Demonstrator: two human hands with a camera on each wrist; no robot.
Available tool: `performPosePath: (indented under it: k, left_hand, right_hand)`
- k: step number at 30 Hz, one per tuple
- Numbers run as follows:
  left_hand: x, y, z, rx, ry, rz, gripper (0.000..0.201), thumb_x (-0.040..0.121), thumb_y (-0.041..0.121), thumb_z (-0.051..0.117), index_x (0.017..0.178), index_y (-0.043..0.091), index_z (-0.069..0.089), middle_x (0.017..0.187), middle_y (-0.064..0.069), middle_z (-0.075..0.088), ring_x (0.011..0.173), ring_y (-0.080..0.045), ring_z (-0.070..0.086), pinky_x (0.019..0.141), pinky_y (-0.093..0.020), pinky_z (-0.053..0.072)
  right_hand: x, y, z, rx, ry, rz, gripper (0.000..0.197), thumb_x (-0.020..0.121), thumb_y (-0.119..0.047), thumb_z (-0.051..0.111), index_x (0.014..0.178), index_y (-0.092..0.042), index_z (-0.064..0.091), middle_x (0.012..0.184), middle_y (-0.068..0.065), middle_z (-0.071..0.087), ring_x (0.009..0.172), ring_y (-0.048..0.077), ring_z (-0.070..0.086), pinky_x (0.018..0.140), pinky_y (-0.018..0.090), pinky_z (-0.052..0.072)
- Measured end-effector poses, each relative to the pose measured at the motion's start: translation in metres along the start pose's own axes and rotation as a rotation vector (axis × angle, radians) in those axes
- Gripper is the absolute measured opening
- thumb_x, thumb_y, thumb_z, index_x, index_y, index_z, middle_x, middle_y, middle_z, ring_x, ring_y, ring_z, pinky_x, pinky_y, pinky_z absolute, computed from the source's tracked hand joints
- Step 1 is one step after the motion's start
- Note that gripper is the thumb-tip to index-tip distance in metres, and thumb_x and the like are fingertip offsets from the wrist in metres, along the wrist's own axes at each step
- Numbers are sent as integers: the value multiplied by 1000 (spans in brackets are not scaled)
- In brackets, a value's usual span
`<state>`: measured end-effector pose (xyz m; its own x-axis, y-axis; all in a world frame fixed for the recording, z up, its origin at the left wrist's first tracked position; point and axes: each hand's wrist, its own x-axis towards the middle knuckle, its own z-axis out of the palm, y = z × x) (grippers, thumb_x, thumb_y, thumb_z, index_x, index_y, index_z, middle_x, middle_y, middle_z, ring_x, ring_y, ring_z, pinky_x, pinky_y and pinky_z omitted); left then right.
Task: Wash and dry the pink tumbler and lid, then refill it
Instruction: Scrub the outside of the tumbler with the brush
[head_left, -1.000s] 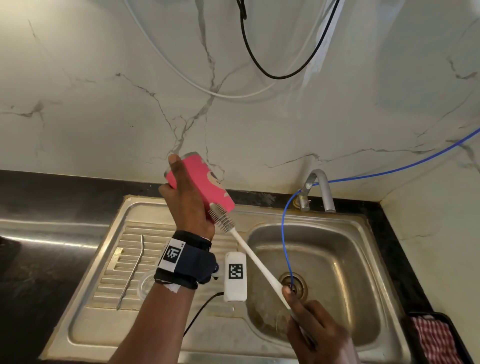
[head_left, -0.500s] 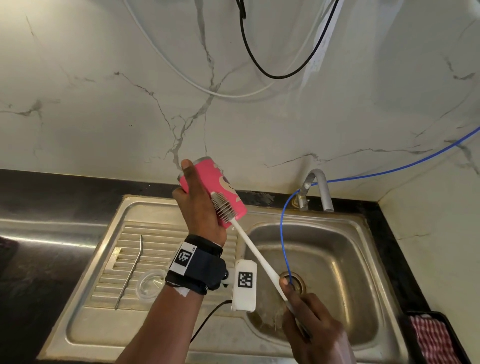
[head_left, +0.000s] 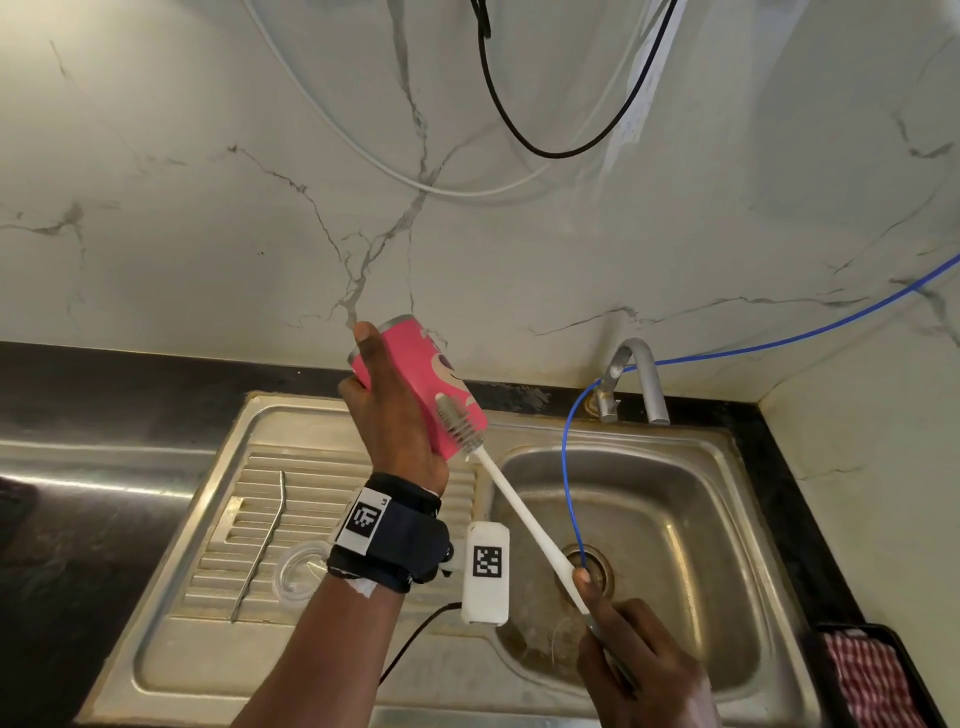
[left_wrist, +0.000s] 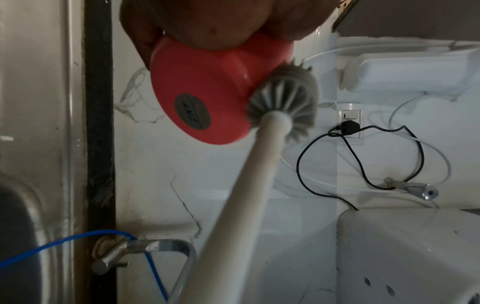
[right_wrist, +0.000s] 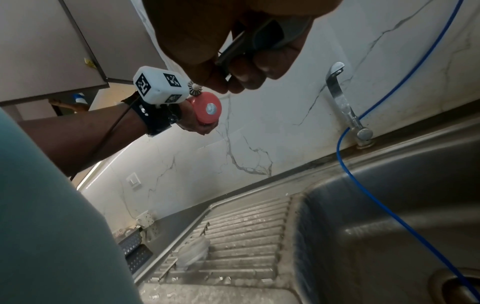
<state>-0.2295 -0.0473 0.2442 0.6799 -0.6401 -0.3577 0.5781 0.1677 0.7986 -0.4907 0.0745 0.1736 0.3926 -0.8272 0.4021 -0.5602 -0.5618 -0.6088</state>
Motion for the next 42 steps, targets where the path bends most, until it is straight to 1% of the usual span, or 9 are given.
performPosePath:
  k: [4, 9, 15, 20, 27, 30, 36, 40, 42]
  left_hand:
    - [-7, -9, 3, 24, -30, -25, 57, 96, 76, 55, 128, 29, 47, 110, -19, 75, 81, -28, 78, 80, -50, 66]
    - [5, 3, -2, -24, 1, 30, 70, 96, 75, 54, 142, 23, 43, 117, -21, 76, 87, -31, 79, 77, -46, 65]
    - [-5, -5, 2, 36, -78, 6, 92, 82, 88, 59, 140, 17, 54, 119, -21, 75, 89, -33, 79, 77, -47, 66]
    - [1, 5, -4, 99, -64, 29, 70, 99, 76, 45, 139, 20, 59, 115, -15, 78, 93, -32, 80, 80, -48, 67]
    - [-25, -5, 3, 128, -230, -39, 81, 83, 79, 49, 135, 18, 63, 119, -19, 76, 106, -41, 76, 94, -66, 60]
    - [-21, -3, 5, 128, -192, -33, 80, 85, 80, 48, 135, 19, 62, 115, -16, 78, 102, -39, 78, 91, -64, 62]
    - [-30, -12, 6, 175, -201, -11, 61, 103, 69, 43, 133, 19, 62, 101, -11, 80, 80, -25, 80, 69, -42, 66]
    - [-24, -5, 4, 187, -190, -8, 58, 104, 69, 42, 124, 18, 63, 84, -6, 79, 71, -25, 78, 63, -40, 66]
    - [-13, 2, 1, 180, -147, 14, 59, 102, 72, 44, 116, 20, 66, 92, -11, 79, 82, -30, 80, 74, -48, 67]
  right_hand:
    - [9, -1, 3, 30, 60, 14, 46, 88, -24, 61, 133, -29, 71, 91, -17, 55, 52, 8, 47, 54, 11, 43]
    - [0, 0, -6, 39, 39, 29, 50, 86, -25, 62, 134, -39, 67, 90, -20, 57, 55, 3, 47, 56, 6, 42]
    - [13, -4, 3, 85, 102, 17, 44, 87, -24, 63, 130, -25, 72, 83, -13, 55, 55, 3, 44, 59, 5, 41]
    - [-2, 0, -3, 35, 35, -24, 44, 86, -23, 64, 128, -30, 71, 86, -17, 57, 56, 1, 47, 60, 1, 39]
    - [27, -10, 14, 0, 63, 29, 59, 91, -19, 67, 145, -40, 56, 93, -12, 59, 55, 8, 48, 52, 16, 41]
    - [35, -10, 17, 11, 31, 1, 69, 90, -15, 70, 151, -40, 50, 94, -13, 56, 61, 2, 44, 51, 19, 43]
    - [63, -18, 23, 6, 71, -8, 72, 95, -18, 64, 157, -44, 38, 87, -11, 52, 57, 13, 51, 48, 36, 49]
    - [54, -16, 20, 31, 62, -35, 67, 94, -19, 66, 154, -42, 45, 88, -13, 52, 59, 11, 51, 53, 27, 49]
    - [35, -14, 16, 43, 29, -41, 69, 89, -17, 72, 150, -42, 50, 94, -13, 56, 60, 9, 53, 58, 18, 47]
